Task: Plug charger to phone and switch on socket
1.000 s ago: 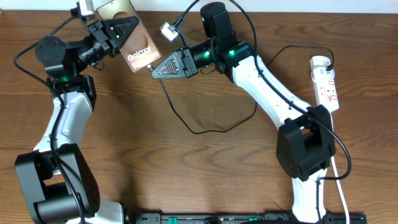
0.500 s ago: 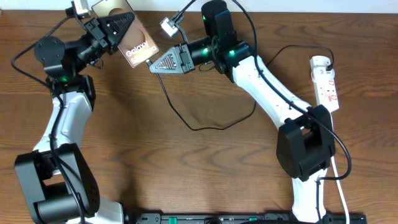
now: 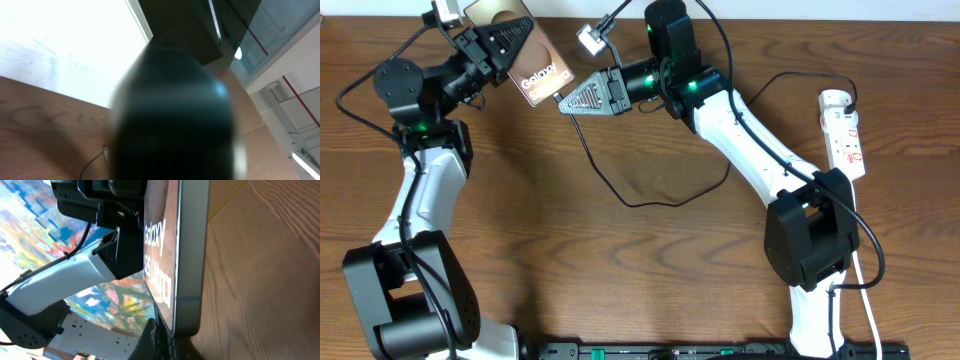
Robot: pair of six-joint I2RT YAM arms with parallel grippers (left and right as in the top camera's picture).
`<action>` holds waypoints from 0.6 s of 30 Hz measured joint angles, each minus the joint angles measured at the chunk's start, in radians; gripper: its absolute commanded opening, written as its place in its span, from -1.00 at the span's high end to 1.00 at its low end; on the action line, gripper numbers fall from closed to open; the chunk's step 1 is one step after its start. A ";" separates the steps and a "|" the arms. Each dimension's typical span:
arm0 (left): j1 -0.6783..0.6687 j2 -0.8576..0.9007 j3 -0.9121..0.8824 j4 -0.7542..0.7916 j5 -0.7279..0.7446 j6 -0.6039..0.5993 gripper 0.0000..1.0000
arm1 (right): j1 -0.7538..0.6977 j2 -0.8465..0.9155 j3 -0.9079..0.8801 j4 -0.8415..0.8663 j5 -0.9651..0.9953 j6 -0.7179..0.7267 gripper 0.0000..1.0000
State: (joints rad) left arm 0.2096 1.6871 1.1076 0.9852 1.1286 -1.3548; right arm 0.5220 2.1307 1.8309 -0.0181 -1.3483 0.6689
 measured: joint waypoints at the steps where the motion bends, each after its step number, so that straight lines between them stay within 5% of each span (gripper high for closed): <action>1: 0.000 0.000 0.000 0.000 0.000 -0.001 0.85 | 0.000 0.000 -0.001 0.007 -0.001 0.002 0.98; 18: 0.000 0.000 0.001 0.000 0.002 -0.002 0.86 | 0.000 0.000 -0.002 0.023 0.006 0.029 0.87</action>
State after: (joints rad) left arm 0.2100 1.6871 1.1084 0.9852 1.1305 -1.3567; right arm 0.5217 2.1307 1.8294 0.0044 -1.3426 0.6975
